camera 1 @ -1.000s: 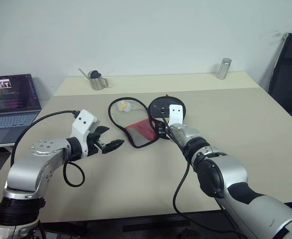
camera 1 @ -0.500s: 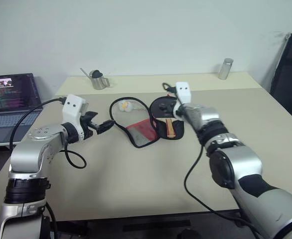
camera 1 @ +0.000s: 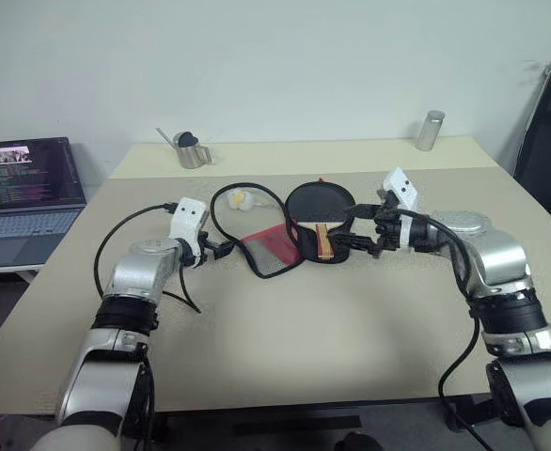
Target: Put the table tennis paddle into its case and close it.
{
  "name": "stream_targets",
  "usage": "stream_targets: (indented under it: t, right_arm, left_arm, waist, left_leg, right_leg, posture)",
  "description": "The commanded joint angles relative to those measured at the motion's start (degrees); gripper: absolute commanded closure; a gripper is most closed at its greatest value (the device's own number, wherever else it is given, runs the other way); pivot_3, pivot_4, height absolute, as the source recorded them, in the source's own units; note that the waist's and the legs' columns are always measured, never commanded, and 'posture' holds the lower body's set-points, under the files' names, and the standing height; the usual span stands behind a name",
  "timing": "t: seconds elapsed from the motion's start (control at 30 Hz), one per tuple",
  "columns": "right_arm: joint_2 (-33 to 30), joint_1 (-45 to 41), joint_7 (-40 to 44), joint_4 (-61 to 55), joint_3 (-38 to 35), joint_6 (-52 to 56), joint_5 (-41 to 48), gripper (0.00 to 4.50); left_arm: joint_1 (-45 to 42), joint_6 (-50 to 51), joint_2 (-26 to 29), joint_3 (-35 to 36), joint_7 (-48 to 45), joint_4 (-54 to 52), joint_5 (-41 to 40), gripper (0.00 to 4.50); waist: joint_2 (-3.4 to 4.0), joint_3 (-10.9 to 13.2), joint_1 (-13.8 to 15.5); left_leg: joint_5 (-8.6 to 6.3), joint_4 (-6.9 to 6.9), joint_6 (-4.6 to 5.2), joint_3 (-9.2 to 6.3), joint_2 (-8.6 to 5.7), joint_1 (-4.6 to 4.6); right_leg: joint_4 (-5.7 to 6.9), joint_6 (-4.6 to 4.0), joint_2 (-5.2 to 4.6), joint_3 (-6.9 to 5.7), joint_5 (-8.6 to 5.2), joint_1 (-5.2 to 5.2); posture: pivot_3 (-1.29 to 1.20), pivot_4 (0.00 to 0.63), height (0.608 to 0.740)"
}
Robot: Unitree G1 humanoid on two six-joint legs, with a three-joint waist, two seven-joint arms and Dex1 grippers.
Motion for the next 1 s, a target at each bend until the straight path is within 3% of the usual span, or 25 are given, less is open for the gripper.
stream_targets:
  t: [0.03, 0.33, 0.37, 0.63, 1.0]
  right_arm:
    - [-0.1, -0.1, -0.8, -3.9, -0.6, 0.2, 1.7, 0.0]
    - [-0.1, 1.5, -2.8, -6.3, 0.2, 0.7, 2.3, 0.0]
    - [-0.2, 1.6, -2.8, -6.5, 0.2, 0.8, 2.4, 0.0]
    - [-1.5, 1.6, -3.2, -7.2, -0.6, 0.8, 2.3, 0.0]
    - [-8.7, 1.1, -4.1, -3.1, -5.5, -2.6, 1.4, 0.0]
  left_arm:
    - [-2.2, -2.9, -1.0, -1.5, -0.3, 2.2, 2.8, 0.95]
    - [-0.8, -2.9, -5.4, -2.3, -1.6, -0.4, 3.8, 4.26]
    - [-0.7, -2.8, -5.6, -2.2, -1.6, -0.5, 3.9, 4.47]
    - [-2.4, -3.9, -9.6, -1.0, -1.0, -1.5, 2.8, 4.47]
    - [-5.9, -16.3, -16.2, 0.7, -1.6, -2.7, 1.0, 4.47]
  waist:
    - [-0.02, 0.0, 0.1]
    - [-0.05, 0.0, 1.5]
    - [-0.05, 0.0, 1.5]
    - [-0.06, 0.0, 1.7]
    - [-0.12, 0.0, 1.7]
  left_leg:
    - [0.0, 0.0, 0.0, -0.01, 0.0, 0.0]
    - [0.0, 0.05, 0.0, -0.08, -0.05, -0.1]
    - [0.0, 0.05, 0.0, -0.08, -0.05, -0.1]
    - [0.0, 0.06, 0.0, -0.08, -0.06, -0.09]
    - [0.0, 0.06, 0.0, -0.03, -0.04, -0.08]
  right_leg:
    - [0.0, 0.0, -0.01, 0.01, 0.0, 0.01]
    - [-0.07, 0.0, -0.05, -0.03, 0.0, 0.0]
    - [-0.07, 0.0, -0.05, -0.03, 0.0, 0.0]
    - [-0.07, 0.0, -0.05, -0.04, 0.0, 0.02]
    - [-0.08, 0.0, -0.06, -0.03, 0.0, 0.02]
  posture:
    - [0.0, 0.15, 0.74]
    - [0.0, 0.15, 0.74]
    - [0.0, 0.15, 0.74]
    - [0.0, 0.15, 0.74]
    - [0.0, 0.15, 0.74]
